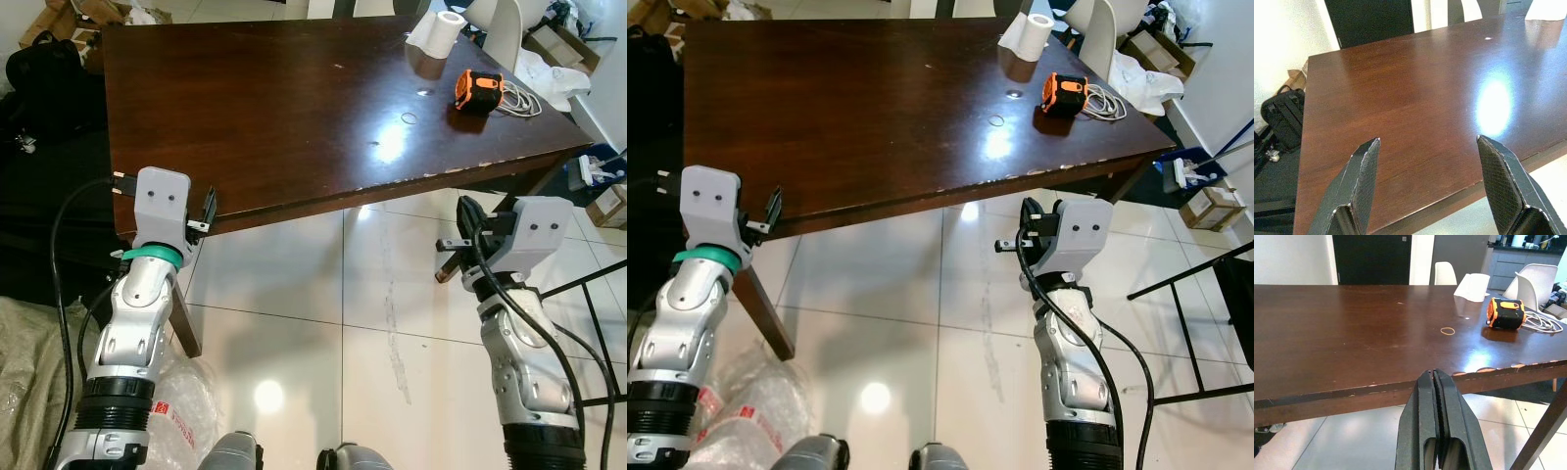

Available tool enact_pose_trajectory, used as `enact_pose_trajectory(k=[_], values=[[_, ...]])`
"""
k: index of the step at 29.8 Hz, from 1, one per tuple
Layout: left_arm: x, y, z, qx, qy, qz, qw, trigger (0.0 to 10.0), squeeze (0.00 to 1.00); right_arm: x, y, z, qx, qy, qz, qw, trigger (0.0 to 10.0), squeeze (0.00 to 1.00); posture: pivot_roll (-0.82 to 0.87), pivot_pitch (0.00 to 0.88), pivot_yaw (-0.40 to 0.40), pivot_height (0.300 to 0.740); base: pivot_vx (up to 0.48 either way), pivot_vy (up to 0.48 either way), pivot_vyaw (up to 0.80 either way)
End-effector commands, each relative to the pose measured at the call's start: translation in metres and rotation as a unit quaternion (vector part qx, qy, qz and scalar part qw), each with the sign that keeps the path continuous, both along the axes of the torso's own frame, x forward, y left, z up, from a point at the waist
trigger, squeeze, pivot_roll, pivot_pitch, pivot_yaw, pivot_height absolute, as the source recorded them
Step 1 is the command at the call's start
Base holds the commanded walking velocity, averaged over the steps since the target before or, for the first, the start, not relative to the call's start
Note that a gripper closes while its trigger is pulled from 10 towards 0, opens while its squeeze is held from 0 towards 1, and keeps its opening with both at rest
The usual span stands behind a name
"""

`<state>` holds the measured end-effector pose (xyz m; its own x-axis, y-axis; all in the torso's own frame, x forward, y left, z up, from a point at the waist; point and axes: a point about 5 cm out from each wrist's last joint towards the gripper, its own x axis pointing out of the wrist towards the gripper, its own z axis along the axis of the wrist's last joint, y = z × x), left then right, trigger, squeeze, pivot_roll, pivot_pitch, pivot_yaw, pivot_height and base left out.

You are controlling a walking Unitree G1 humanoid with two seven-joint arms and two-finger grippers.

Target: Setting the table

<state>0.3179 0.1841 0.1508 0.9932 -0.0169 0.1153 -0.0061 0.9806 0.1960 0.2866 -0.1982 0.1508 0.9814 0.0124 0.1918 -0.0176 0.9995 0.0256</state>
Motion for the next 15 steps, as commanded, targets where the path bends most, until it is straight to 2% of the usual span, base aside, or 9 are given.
enact_pose_trajectory(k=[1,9,12,15], values=[[0.0008,-0.0043,-0.0013,-0.001,0.007,-0.007,1.000,10.0,0.00,-0.0018,-0.0018,-0.0011,0.000,0.001,-0.006,1.000,10.0,0.00,0.09,0.000,-0.054,0.740,0.000,0.000,0.00],[0.0021,-0.0065,-0.0012,0.000,0.008,-0.010,1.000,10.0,0.00,-0.0022,-0.0020,-0.0015,0.004,0.002,-0.007,1.000,10.0,0.00,0.09,0.000,-0.049,0.740,0.000,0.000,0.00],[0.0022,-0.0070,-0.0011,-0.001,0.009,-0.011,1.000,10.0,0.00,-0.0023,-0.0013,-0.0017,0.008,0.003,-0.006,1.000,10.0,0.00,0.09,0.000,-0.048,0.740,0.000,0.000,-0.50],[0.0025,-0.0076,-0.0010,-0.001,0.009,-0.012,1.000,10.0,0.00,-0.0025,-0.0008,-0.0024,0.018,0.005,-0.005,1.000,10.0,0.00,0.09,0.000,-0.047,0.740,0.000,0.000,0.00]])
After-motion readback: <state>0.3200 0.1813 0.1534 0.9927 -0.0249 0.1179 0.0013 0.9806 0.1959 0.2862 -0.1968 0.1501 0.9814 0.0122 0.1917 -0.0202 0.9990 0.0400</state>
